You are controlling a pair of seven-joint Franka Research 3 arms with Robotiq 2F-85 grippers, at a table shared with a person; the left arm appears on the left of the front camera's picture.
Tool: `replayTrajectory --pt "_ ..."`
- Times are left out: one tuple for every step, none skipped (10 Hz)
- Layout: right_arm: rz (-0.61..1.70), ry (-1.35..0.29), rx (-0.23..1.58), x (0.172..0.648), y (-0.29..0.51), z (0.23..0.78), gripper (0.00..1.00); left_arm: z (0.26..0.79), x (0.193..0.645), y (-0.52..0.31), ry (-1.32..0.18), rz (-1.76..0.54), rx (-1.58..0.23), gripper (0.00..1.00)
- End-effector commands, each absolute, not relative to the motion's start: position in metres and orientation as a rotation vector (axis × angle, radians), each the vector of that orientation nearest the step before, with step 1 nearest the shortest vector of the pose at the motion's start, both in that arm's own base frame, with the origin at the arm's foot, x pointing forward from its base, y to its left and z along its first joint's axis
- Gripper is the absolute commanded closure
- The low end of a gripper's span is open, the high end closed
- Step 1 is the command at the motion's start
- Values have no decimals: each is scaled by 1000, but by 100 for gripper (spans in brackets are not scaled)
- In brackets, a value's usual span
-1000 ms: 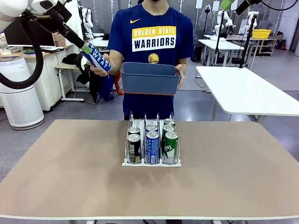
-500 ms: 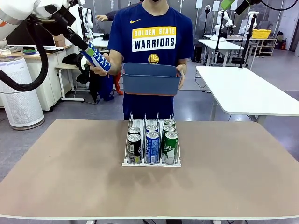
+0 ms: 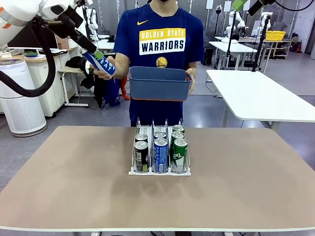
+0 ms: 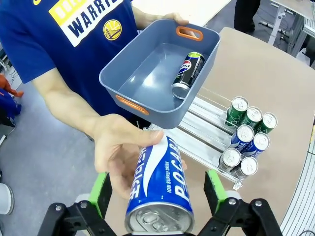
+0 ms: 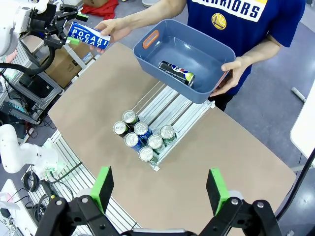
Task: Fill the beverage cans into the dispenser.
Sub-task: Pick up the Ionic drink handed by the human.
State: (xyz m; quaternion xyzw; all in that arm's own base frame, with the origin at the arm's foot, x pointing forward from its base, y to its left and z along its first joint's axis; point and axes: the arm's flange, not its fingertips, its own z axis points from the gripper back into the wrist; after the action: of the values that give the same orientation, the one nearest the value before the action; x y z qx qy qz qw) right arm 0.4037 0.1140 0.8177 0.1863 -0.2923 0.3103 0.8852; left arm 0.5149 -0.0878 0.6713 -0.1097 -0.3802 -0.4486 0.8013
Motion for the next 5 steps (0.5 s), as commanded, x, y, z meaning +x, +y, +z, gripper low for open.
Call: replayTrajectory --pt "645 -608 387 404 114 818 0 671 516 -82 -824 -958 -253 0" --pt "645 -608 387 404 114 818 0 671 515 -80 -823 -947 -252 0" --pt "645 -608 387 404 114 818 0 671 513 -81 -823 -942 -255 0" --pt "645 -608 387 404 114 818 0 671 513 -81 -819 -940 -256 0" --pt "645 -608 387 404 114 818 0 671 512 -80 -809 -930 -248 0"
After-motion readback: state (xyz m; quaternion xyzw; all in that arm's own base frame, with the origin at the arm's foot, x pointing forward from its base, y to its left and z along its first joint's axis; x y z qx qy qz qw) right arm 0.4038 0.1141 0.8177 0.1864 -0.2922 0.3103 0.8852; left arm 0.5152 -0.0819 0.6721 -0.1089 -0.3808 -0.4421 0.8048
